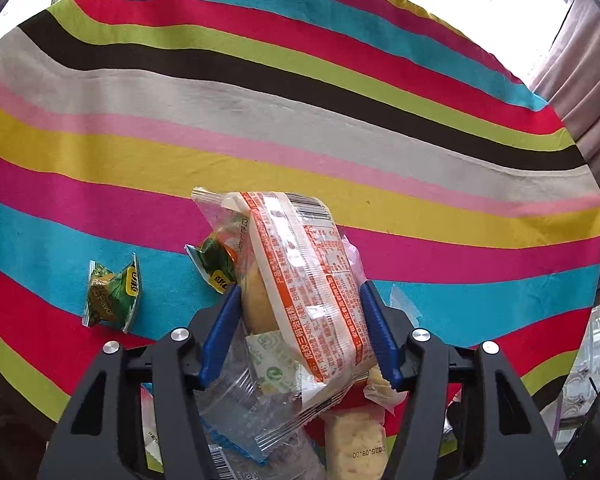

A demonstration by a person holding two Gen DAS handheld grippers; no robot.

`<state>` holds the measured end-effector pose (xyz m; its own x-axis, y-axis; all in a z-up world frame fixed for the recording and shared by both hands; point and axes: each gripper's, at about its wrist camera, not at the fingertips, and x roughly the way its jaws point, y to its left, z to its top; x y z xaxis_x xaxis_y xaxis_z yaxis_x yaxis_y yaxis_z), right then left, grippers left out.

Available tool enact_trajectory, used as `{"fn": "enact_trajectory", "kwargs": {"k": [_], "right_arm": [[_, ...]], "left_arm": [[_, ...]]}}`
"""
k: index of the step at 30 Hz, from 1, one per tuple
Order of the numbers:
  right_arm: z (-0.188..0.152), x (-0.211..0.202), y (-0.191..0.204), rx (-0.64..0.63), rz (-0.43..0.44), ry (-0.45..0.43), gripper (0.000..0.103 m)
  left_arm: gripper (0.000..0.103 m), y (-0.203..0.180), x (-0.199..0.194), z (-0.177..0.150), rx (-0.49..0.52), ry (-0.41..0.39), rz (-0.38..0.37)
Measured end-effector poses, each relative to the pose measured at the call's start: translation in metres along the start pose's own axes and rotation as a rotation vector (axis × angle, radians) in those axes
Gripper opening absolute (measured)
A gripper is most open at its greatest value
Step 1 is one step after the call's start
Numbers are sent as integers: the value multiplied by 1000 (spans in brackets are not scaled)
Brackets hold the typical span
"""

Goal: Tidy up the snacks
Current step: 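Grasp the orange-printed bread bag with the left tool while the right tool grasps the green-white packet, then carry both packets over the white box and open both tools to release them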

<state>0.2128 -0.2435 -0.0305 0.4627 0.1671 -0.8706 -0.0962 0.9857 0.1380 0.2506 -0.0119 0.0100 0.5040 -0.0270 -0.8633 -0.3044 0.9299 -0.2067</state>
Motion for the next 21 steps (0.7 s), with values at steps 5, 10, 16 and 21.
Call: {"fn": "enact_trajectory", "kwargs": {"k": [5, 10, 16, 21], "right_arm": [[1, -4, 1, -7, 6, -28, 34], [-6, -19, 2, -10, 14, -76, 33], [-4, -32, -6, 10, 65, -106, 33], [-5, -45, -15, 44, 120, -127, 33]], "left_arm": [[51, -3, -10, -4, 31, -48, 38], [48, -2, -28, -9, 30, -101, 62], [48, -4, -52, -16, 44, -163, 107], [48, -14, -73, -24, 82, -203, 138]]}}
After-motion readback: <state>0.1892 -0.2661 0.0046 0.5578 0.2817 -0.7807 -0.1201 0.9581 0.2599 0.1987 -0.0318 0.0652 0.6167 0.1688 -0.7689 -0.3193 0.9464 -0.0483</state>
